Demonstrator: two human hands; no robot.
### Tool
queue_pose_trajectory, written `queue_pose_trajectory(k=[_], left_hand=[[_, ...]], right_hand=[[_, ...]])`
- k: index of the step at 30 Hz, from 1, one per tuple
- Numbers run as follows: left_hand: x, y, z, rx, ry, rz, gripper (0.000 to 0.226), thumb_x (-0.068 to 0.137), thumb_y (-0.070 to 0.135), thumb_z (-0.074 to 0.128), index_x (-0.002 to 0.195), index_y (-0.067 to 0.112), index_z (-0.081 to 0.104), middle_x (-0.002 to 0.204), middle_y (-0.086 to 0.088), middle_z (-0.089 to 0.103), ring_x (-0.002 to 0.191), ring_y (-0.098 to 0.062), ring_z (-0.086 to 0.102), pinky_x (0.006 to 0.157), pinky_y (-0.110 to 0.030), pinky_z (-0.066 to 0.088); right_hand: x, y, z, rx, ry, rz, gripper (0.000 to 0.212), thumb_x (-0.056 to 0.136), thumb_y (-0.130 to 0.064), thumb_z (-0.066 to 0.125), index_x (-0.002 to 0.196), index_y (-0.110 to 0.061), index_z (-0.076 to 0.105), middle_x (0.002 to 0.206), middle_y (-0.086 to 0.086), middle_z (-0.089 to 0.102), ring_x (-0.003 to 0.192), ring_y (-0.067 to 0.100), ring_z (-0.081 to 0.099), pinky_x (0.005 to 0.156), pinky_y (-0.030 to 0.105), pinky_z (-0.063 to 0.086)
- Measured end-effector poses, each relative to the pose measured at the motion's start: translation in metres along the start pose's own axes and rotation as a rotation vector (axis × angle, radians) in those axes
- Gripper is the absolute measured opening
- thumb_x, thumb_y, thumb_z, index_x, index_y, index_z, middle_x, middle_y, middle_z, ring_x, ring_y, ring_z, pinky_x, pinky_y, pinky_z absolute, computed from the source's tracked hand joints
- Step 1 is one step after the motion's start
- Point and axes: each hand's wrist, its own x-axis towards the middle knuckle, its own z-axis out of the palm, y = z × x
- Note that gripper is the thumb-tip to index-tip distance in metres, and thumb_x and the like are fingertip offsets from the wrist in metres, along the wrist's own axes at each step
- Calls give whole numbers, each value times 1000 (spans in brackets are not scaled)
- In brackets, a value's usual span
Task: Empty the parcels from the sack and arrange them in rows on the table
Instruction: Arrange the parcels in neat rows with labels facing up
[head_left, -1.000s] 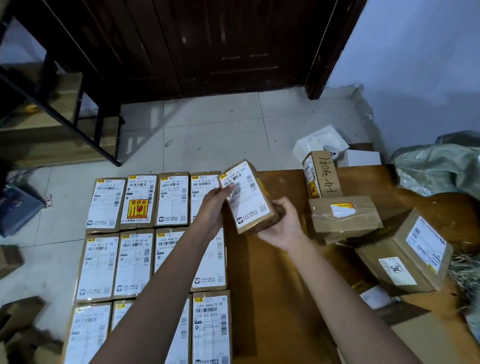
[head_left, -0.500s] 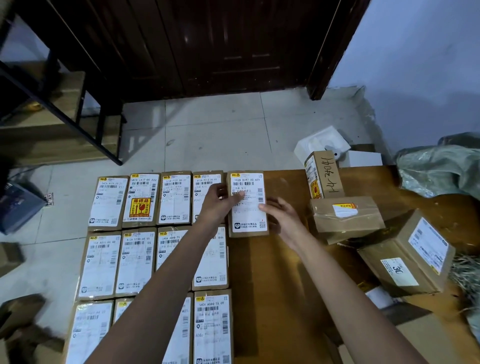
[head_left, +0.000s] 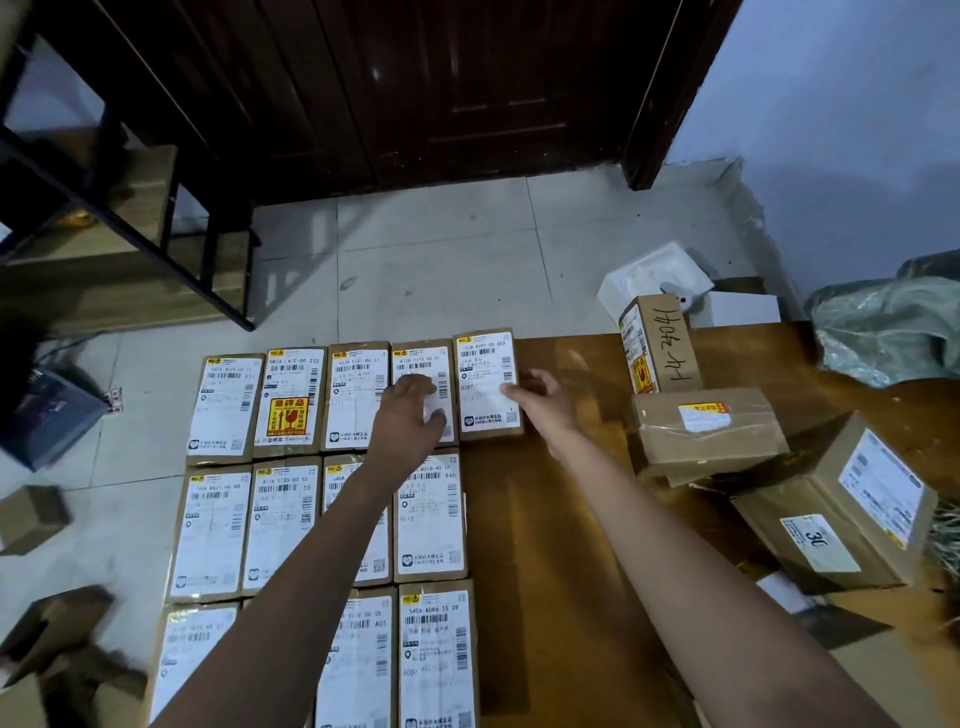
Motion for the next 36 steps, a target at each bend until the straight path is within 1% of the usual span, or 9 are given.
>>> queue_pose_trajectory(k=[3,6,9,14,16,18,22,29,36], left_hand=[[-1,1,-2,13,-17,8,43,80,25,52,116,2,59,127,-10,56,121,-28,46,89,-25,33],[2,0,-2,32,8,-1,33,85,14,59,117,3,59,126,-9,56,121,-27,47,87,-24,35],[3,2,-2,29,28,2,33,86,11,60,119,4,58,127,-8,57,121,-27,47,88,-24,35],[-2,16,-5,-13,115,9,34,88,9,56,122,5,57,129,-8,56,123,-25,45,91,-24,32],[-3,21,-5,-16,125,21,32,89,9,56,121,6,57,127,-9,56,123,-24,46,92,-23,32],[-4,26,-4,-32,117,22,31,90,10,56,120,6,58,126,-9,57,122,-25,47,92,-25,35],[-7,33,-3,-58,120,32,28,88,10,57,116,7,59,120,-8,59,117,-25,51,89,-27,38],[-17,36,-5,-62,116,42,26,88,10,57,114,8,59,120,-5,59,114,-22,53,88,-26,40],[-27,40,-7,-117,116,8,22,89,8,55,111,10,58,119,-3,59,112,-18,54,84,-24,39]], right_hand=[[5,6,1,-126,18,-21,59,79,-29,78,132,-14,54,124,4,66,107,21,64,83,26,53],[3,4,1,-251,-11,-4,68,82,-37,73,140,-15,46,133,5,60,115,23,61,96,34,50],[-8,-10,-3,-549,-10,-107,70,86,-49,65,143,-18,39,137,4,57,119,25,58,93,37,51],[-25,-62,-54,-883,299,-549,57,82,-48,66,129,-23,47,125,5,54,109,24,56,78,35,54],[-14,-77,-87,-1019,417,-482,60,83,-44,66,132,-17,45,129,13,51,119,33,48,83,38,48],[2,-83,-120,-1121,453,-241,73,82,-47,65,140,-13,35,137,20,44,125,39,42,90,42,46],[17,-67,-153,-1111,359,97,98,80,-56,67,150,-12,15,141,16,46,129,36,44,90,42,46],[18,-40,-147,-1122,407,-18,68,75,-53,72,125,-15,46,113,8,66,102,30,64,69,33,50],[12,-48,-140,-895,299,-176,58,80,-50,67,122,-15,48,120,6,63,107,30,60,68,32,43]])
